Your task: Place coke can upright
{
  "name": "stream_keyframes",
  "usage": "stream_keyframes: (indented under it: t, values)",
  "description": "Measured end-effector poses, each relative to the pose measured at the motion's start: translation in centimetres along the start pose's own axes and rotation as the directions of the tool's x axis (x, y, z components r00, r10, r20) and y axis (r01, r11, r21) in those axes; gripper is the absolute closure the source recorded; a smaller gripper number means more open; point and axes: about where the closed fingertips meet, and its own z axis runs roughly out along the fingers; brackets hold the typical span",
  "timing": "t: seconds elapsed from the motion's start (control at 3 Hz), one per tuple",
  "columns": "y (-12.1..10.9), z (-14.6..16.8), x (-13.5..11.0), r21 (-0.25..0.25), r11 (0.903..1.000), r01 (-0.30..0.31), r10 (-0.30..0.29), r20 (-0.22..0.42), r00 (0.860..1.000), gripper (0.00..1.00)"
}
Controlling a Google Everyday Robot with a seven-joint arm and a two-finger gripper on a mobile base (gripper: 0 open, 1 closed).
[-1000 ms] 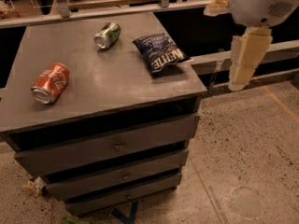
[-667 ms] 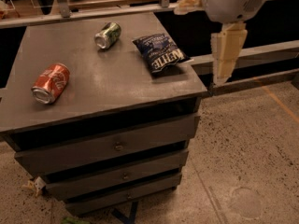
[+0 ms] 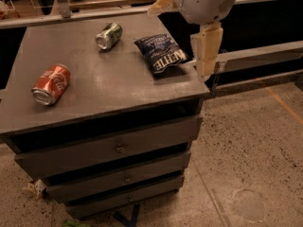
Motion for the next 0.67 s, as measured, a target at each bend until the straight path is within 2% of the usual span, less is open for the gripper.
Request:
stream_keyframes:
  t: [0.33,0.67]
  values:
    - [-1.9,0.5,0.1,-0.004,0.9977,0.068,-0.068,0.017,0.998,0.0]
    - [-5.8,1.2,-0.7,0.004,0.9812,0.193,-0.193,0.026,0.981,0.0]
